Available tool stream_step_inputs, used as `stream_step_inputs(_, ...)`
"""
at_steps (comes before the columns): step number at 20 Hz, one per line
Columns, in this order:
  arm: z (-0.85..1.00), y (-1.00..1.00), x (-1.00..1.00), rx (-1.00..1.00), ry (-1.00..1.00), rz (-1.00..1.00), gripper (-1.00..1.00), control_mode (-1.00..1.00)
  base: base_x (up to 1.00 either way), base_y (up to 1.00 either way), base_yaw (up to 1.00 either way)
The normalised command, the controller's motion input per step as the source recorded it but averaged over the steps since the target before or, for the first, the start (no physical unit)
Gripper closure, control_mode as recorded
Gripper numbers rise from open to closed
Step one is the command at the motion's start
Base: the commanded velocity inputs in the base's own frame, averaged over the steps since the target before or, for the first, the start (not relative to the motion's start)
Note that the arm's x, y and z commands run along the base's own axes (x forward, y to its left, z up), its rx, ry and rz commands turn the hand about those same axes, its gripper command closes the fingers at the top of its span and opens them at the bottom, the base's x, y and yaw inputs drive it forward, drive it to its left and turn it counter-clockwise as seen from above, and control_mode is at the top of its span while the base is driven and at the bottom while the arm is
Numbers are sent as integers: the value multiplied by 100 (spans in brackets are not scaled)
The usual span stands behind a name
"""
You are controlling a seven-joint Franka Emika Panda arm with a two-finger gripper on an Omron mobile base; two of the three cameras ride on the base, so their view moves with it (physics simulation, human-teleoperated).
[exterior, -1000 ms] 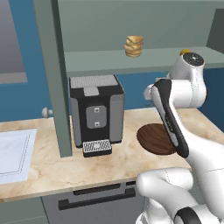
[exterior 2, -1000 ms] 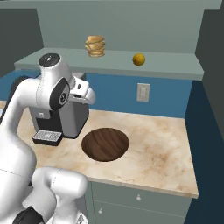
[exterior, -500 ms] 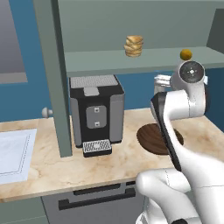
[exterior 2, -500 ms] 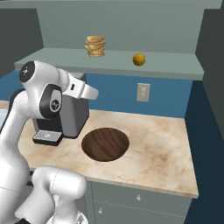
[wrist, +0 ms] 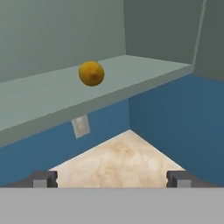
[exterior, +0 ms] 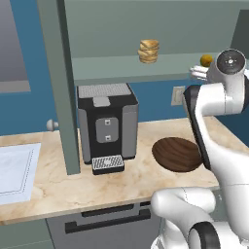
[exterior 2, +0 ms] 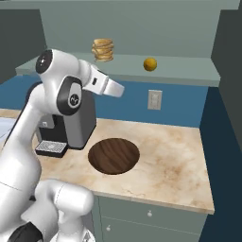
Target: Pick the lemon from the cabinet and place it in the bowl. Then pick the bowl and place it in the sink. Then turn on the sink facuet.
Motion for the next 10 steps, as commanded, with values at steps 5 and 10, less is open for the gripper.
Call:
stream_step_inputs(5,13,-42,2,5,0,0,-100,-100,0,0,0)
stream_step_inputs(10,3,-28,15,1,0,0,-100,-100,0,0,0)
